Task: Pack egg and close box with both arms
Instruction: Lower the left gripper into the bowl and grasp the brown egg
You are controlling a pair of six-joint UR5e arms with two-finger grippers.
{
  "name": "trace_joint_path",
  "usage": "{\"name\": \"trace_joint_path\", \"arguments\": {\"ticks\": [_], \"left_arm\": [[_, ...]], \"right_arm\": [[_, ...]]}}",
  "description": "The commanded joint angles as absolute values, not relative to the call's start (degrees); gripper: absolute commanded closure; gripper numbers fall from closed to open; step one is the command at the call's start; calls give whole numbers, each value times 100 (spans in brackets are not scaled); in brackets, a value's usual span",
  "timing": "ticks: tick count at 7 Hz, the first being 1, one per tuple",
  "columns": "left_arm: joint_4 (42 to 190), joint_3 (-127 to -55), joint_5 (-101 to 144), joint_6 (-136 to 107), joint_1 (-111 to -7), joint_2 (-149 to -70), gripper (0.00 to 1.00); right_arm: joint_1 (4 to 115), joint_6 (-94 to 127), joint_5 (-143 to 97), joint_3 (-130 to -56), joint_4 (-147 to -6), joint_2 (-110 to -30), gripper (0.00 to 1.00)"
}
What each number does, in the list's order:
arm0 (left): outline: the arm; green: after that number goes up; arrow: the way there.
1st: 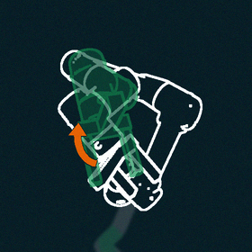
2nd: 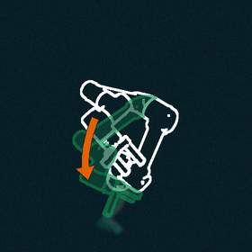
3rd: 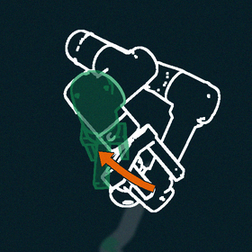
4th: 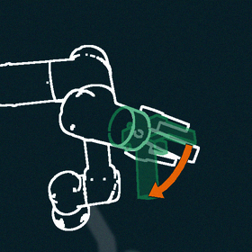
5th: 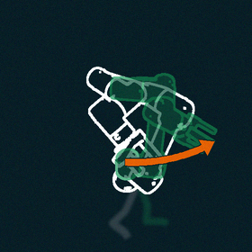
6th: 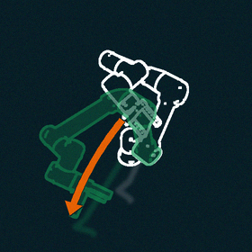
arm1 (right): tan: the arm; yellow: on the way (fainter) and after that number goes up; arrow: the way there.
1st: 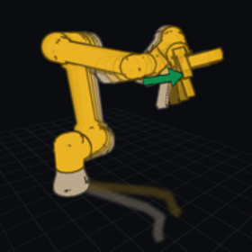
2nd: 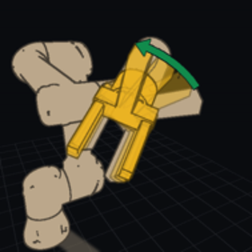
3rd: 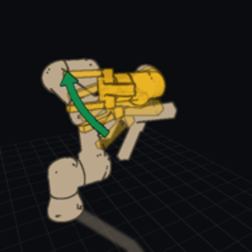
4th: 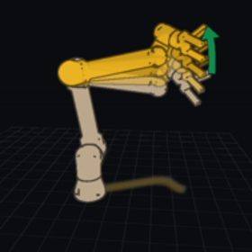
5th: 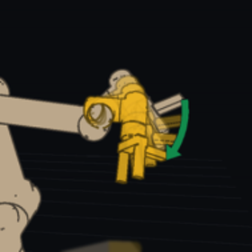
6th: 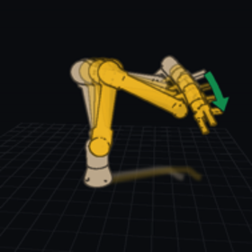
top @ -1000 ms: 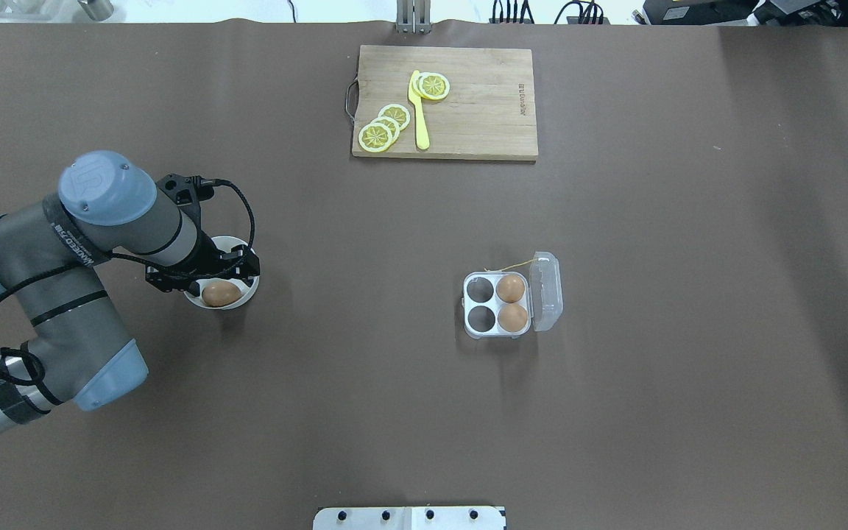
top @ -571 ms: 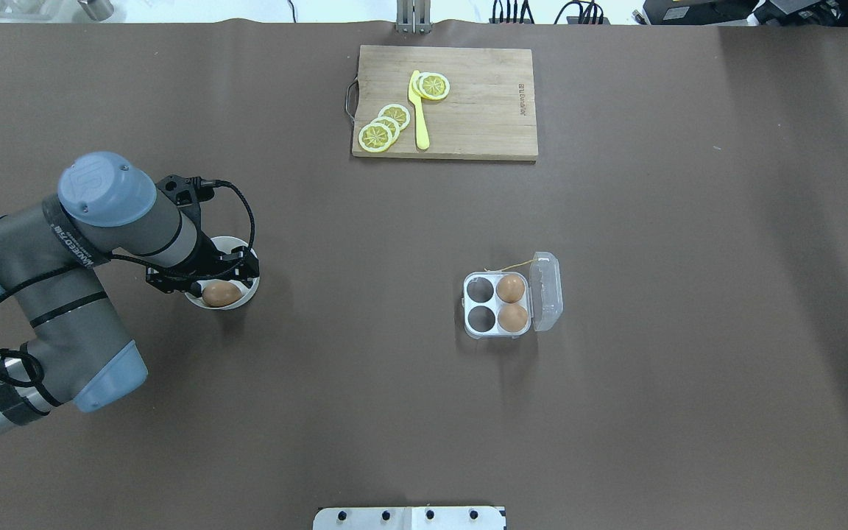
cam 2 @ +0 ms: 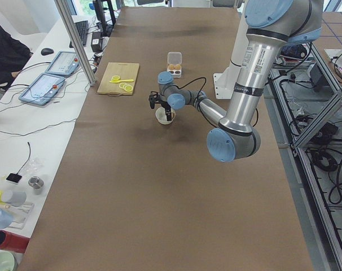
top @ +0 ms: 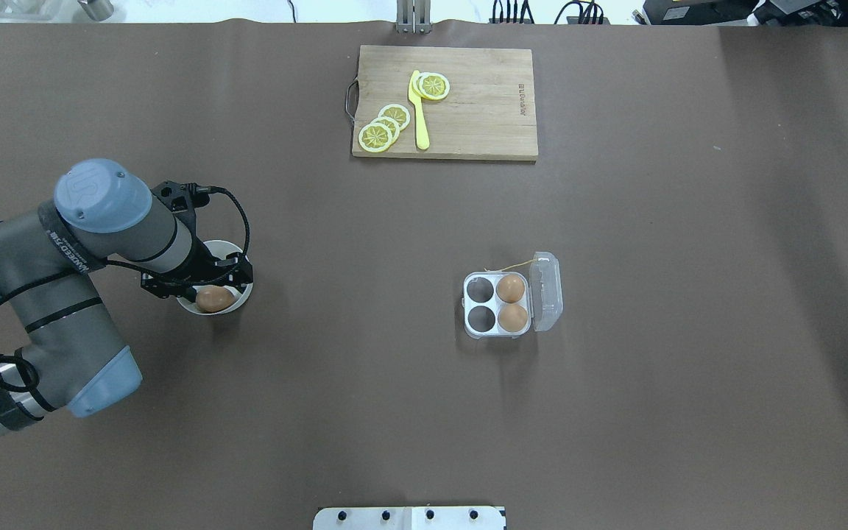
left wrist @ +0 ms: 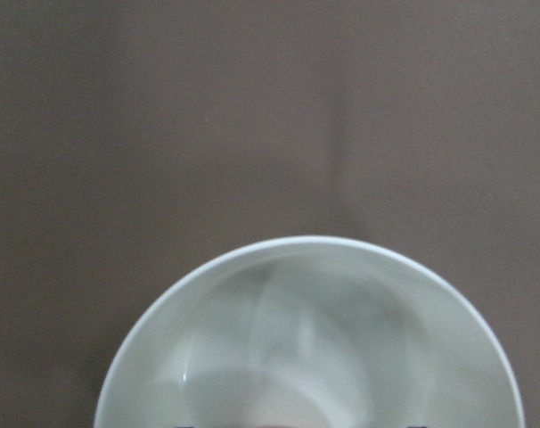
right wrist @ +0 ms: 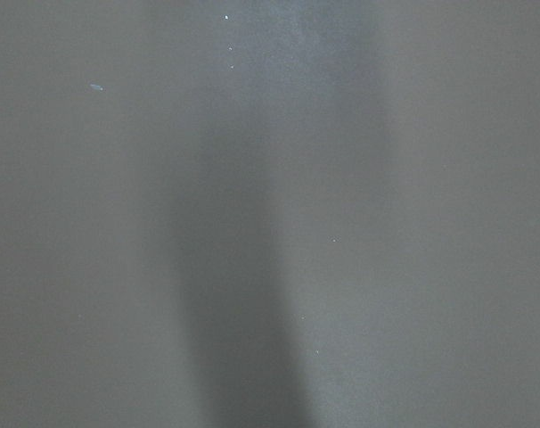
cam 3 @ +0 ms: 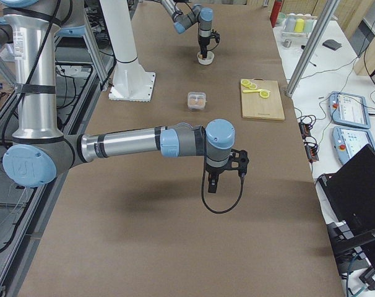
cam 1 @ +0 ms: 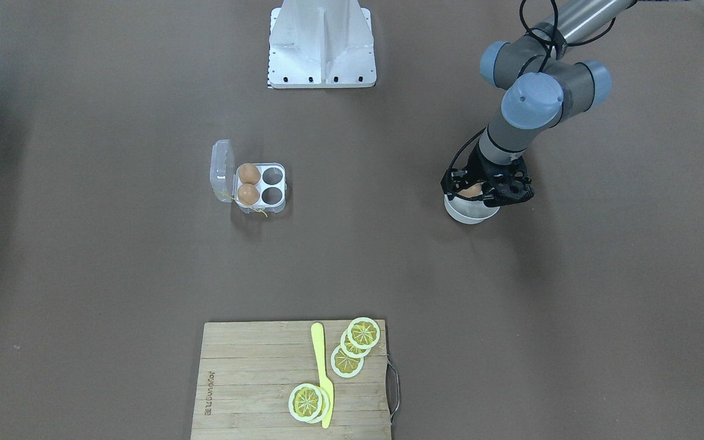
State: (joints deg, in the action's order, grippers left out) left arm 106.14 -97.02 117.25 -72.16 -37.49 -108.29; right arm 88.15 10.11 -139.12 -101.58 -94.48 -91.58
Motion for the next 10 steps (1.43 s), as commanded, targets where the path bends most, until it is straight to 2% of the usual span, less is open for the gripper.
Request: {"name": "trace_joint_path", "arguments": {"ticks": [1, 3, 6, 7, 8, 9, 10], "left_arm": [[10591, -9782, 11725, -7216, -3744, -10811, 35], [10582, -9861, 11733, -7225, -3744, -10758, 63], [10582, -10019, 11733, -7225, -3744, -10670, 70], [10539, -10211, 11742, -7225, -3753, -10635, 77], [10077, -10761, 11855, -7225, -3875, -10643, 94], [9455, -11219, 11839, -7242, -3980, -10765, 100], [9448, -11345, 11856, -7347, -4147, -11002, 100]], "right_arm": [[8815, 1011, -13922, -10169, -9466, -9158, 0], [8815, 1011, -13913, -10178, -9475, -9158, 0], [8824, 1011, -13922, -10186, -9483, -9176, 0], [8816, 1011, -13922, -10187, -9483, -9176, 0], [8815, 1019, -13922, -10187, -9492, -9176, 0], [8824, 1020, -13922, -10204, -9492, -9184, 0], [8824, 1011, -13922, -10213, -9492, -9193, 0]]}}
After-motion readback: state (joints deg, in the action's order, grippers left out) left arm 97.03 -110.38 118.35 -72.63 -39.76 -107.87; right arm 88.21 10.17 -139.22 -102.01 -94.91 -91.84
